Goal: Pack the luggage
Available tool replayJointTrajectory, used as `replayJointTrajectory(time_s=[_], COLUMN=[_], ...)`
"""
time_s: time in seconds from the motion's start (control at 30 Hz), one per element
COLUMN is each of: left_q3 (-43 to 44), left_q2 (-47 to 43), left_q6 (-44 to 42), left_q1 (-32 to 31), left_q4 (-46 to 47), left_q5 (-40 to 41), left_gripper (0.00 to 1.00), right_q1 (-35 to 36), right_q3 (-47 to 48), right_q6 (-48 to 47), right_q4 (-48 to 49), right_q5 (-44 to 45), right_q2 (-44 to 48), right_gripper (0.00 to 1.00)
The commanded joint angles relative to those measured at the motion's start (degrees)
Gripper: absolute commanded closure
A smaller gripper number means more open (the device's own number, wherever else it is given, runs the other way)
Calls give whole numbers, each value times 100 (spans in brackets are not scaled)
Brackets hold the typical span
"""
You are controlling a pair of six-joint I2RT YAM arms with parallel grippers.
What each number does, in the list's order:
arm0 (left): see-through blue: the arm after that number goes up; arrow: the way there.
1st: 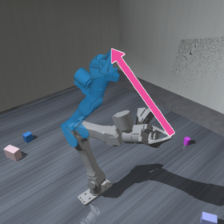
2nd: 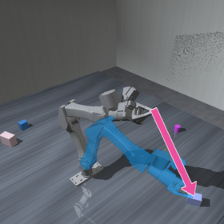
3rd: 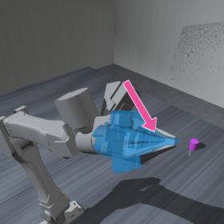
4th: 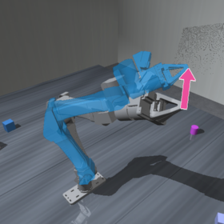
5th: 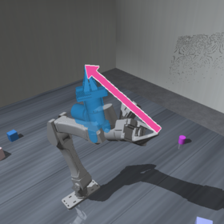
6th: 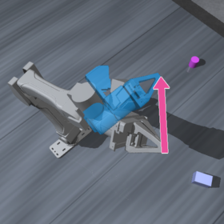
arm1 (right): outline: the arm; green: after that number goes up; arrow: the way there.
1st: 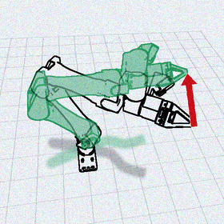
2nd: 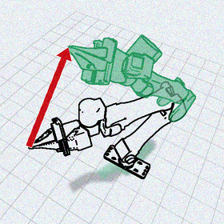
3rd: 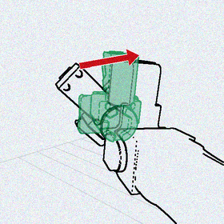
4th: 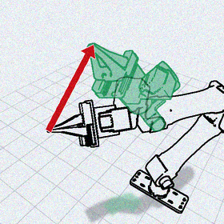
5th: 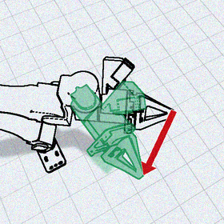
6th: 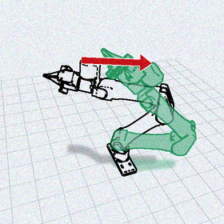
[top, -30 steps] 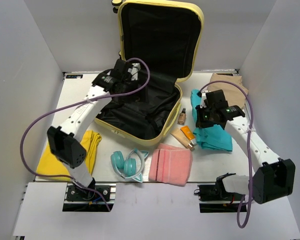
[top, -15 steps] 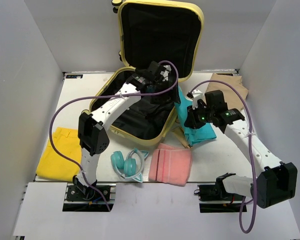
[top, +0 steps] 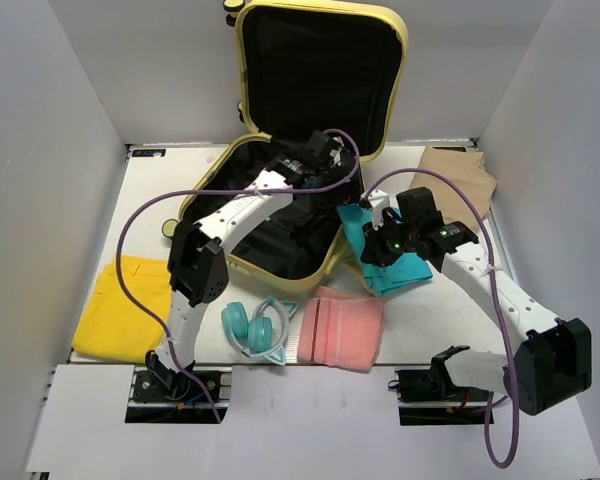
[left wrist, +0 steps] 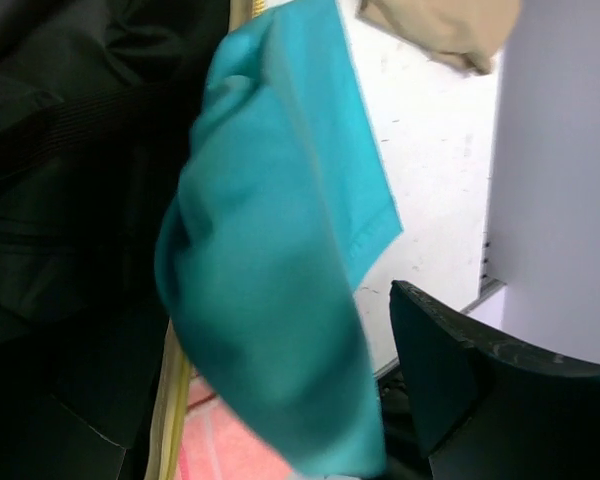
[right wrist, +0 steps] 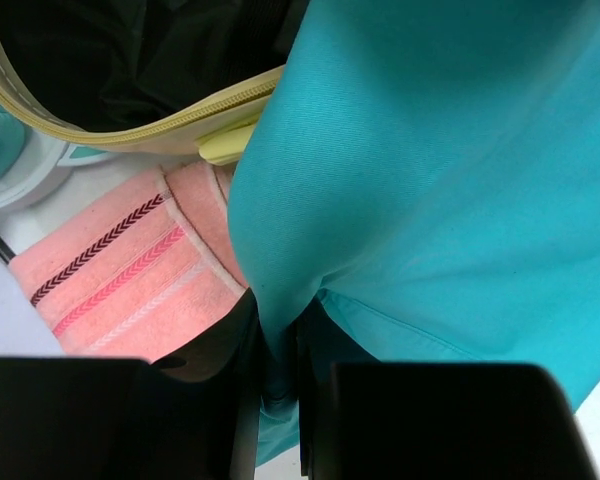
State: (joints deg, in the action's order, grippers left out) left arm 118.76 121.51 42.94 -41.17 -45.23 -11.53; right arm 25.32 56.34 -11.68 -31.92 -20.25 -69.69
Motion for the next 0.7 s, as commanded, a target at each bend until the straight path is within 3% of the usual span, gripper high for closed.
replayJointTrajectory(time_s=[0.0,0.07,0.1,0.13,0.2,0.23,0.27,0.33,0.43,0.57,0.63,0.67], left_q3=[218,69,-45,-89,-64,-46,6,59,165,488,710,701], left_q2=[241,285,303,311,381,391,373,356,198,65,57,22], left_q6=[83,66,57,5,-57,-101,-145,-250,-611,-1076,-1375,-1454], left_q1=[-67,-67,-67,-67,-67,-67,-76,-67,-67,-84,-102,-111], left_q4=[-196,-161,-118,22,285,330,383,559,935,886,710,596], left_q5=[-60,-77,-182,-270,-655,-718,-841,-886,-1104,-1379,-1125,-1028], left_gripper=[0,4,11,34,66,92,100,100,100,100,99,87], right_q1=[131,157,175,192,192,219,219,227,201,210,201,201], right_q3=[-70,-123,-132,-123,-114,-97,-97,-96,-70,-79,-131,-149], right_q6=[-159,-159,-159,-150,-159,-107,-97,86,280,482,509,492], right_q4=[608,739,810,810,749,705,688,634,599,573,661,670], right_q5=[108,109,57,48,178,249,302,548,899,1269,1356,1374], right_q2=[157,236,289,307,246,219,219,175,237,351,421,465], right_gripper=[100,100,100,100,100,100,94,71,53,35,34,34])
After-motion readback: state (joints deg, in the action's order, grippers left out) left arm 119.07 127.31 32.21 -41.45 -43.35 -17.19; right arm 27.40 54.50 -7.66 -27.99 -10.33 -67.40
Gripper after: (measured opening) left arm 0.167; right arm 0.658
